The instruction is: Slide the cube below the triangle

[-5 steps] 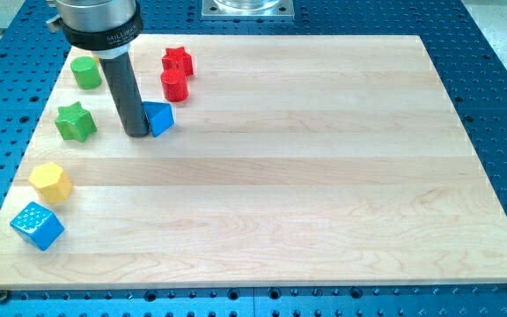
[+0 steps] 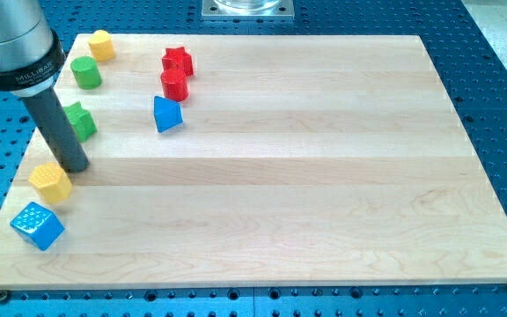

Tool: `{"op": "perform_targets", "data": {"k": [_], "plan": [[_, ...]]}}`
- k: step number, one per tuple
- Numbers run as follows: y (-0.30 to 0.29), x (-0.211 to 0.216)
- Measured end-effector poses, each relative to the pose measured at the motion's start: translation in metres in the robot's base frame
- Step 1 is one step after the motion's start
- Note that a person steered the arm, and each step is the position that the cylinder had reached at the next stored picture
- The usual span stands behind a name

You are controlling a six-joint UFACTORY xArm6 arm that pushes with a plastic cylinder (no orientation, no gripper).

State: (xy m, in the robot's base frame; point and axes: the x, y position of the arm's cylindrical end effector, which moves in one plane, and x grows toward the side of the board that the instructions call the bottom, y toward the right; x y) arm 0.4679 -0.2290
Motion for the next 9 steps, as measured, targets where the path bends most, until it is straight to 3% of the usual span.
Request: {"op": "perform_targets", "data": {"k": [1, 2, 4, 5, 7, 9], "plan": [[-0.018, 0.013], [-0.046, 0.057], [-0.076, 0.069], [-0.069, 0.106], [-0.048, 0.113], [-0.036, 0.083]]}}
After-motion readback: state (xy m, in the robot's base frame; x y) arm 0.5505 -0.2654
